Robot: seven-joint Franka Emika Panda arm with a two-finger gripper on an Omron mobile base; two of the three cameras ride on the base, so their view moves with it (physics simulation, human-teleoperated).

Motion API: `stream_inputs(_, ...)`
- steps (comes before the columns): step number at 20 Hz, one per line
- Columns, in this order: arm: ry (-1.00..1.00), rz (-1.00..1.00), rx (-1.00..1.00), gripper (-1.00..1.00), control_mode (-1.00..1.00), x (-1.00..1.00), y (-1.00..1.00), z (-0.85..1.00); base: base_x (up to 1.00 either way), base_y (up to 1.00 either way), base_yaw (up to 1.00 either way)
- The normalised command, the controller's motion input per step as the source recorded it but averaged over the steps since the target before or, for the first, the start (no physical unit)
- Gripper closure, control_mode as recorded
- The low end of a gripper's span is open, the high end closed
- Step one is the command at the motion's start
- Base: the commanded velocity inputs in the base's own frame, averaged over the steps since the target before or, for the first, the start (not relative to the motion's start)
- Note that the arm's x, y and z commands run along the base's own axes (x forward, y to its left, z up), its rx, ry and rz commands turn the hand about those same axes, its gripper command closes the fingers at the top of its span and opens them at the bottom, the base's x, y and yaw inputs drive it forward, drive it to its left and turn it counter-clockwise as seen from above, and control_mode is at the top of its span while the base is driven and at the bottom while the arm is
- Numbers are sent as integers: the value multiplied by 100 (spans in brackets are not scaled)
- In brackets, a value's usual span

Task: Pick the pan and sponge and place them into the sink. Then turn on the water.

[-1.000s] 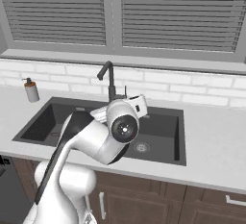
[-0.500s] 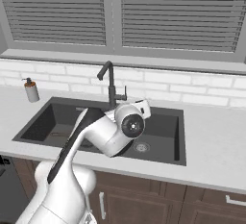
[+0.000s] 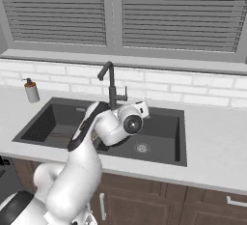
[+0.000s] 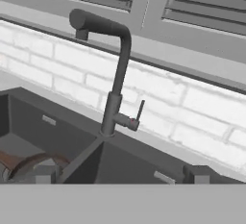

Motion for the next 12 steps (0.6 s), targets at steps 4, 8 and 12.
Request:
stream_inputs(4, 0, 14, 10, -100, -100, 92, 0, -22, 0, 0, 0)
stream_inputs(8, 0, 16, 17, -100, -100, 78, 0, -8, 0, 0, 0)
stream_inputs(12, 0, 22, 22, -100, -100, 54, -3, -7, 0, 0, 0)
